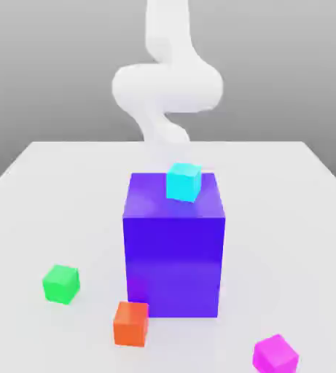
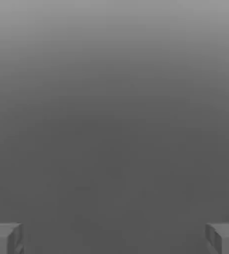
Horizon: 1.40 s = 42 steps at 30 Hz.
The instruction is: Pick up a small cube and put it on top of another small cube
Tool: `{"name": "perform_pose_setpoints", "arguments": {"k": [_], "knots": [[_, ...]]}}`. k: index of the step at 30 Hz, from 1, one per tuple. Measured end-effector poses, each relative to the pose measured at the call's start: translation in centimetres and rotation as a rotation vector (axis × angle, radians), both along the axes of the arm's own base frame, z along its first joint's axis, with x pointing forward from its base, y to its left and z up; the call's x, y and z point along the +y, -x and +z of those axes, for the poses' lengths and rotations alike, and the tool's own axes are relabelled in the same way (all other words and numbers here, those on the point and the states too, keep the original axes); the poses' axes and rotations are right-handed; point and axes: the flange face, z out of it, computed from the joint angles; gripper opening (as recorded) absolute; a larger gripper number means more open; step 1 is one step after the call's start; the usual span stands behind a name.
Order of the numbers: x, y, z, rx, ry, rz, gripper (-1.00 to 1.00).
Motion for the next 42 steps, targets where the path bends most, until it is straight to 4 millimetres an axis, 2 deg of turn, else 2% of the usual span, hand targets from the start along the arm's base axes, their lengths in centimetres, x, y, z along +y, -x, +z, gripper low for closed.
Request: {"name": "perform_pose_setpoints", "arguments": {"k": [3,7,11,15,21,28,32,33,38,39,40,42], "knots": [[1.4,-3.8,-4.3,0.082,-0.008,0.054,0.00],[3.7,-7.8,-10.4,0.186,-0.009,0.118,0.00],[6.3,-10.7,-17.0,0.289,0.001,0.177,0.00],[9.0,-12.5,-24.0,0.390,0.023,0.230,0.00],[13.3,-13.0,-34.9,0.537,0.080,0.313,0.00],[15.8,-11.1,-47.4,0.696,0.175,0.375,0.00],[16.0,-10.8,-53.2,0.714,0.189,0.384,0.00],[16.0,-10.8,-54.5,0.715,0.189,0.384,-1.00],[16.0,-10.8,-54.5,0.715,0.190,0.384,-1.00],[16.0,-10.7,-55.1,0.715,0.190,0.384,-1.00],[16.0,-10.7,-54.7,0.715,0.190,0.384,-1.00],[16.1,-10.8,-52.6,0.715,0.191,0.385,-1.00]]}}
